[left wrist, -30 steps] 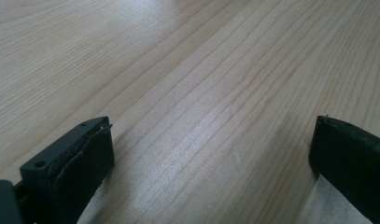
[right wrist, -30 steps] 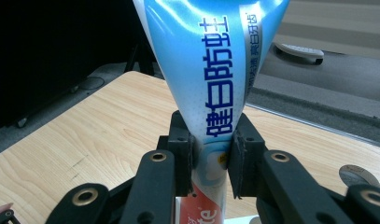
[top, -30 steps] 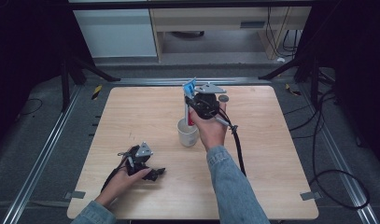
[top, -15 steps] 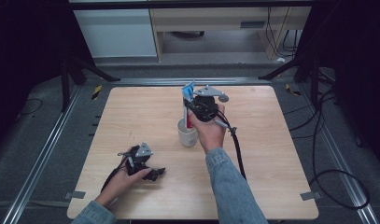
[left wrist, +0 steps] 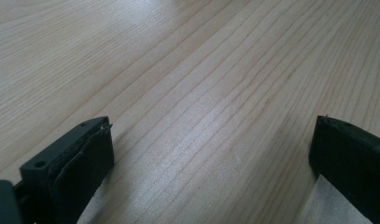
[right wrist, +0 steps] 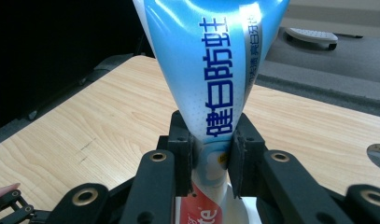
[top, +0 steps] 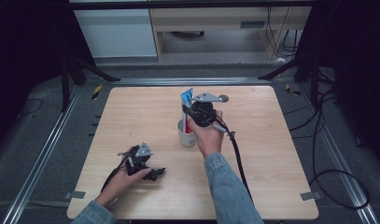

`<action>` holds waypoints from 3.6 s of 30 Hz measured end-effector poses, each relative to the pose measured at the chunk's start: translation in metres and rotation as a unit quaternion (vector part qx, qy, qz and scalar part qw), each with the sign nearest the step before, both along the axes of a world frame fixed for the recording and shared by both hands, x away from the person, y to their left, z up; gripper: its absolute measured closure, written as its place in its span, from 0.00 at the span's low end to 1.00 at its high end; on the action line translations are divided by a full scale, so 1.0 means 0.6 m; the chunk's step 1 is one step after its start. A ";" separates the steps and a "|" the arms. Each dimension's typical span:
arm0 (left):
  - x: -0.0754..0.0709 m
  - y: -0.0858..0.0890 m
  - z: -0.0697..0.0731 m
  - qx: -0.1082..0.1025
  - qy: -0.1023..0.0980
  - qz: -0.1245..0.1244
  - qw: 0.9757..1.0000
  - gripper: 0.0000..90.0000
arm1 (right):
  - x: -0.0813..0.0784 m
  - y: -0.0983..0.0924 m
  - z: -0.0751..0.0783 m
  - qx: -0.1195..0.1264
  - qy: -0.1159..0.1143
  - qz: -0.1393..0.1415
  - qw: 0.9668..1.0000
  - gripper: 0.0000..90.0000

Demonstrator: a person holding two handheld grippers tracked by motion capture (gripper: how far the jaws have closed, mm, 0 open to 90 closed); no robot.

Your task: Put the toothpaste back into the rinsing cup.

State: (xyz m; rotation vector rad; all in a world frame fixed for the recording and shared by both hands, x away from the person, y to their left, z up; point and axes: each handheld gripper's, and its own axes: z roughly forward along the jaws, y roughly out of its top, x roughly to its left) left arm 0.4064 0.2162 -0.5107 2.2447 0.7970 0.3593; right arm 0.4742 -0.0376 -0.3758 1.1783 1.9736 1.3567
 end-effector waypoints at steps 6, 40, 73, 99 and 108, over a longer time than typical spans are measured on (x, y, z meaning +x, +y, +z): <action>0.000 0.000 0.000 0.000 0.000 0.000 1.000 0.00 | 0.000 0.000 -0.012 -0.001 0.006 -0.003 1.000 0.82; 0.000 0.000 0.000 0.001 0.001 -0.001 1.000 0.00 | 0.003 0.001 -0.058 0.023 0.046 0.001 0.999 0.82; 0.000 0.000 0.000 0.001 0.001 -0.001 1.000 0.00 | 0.018 -0.020 -0.061 0.029 0.063 -0.009 0.998 0.77; 0.000 0.000 0.000 0.001 0.001 -0.001 1.000 0.00 | 0.017 -0.025 -0.059 0.007 0.058 -0.018 0.998 0.68; 0.000 0.000 0.000 0.001 0.001 -0.001 1.000 0.00 | 0.016 -0.028 -0.058 0.000 0.057 -0.021 0.998 0.65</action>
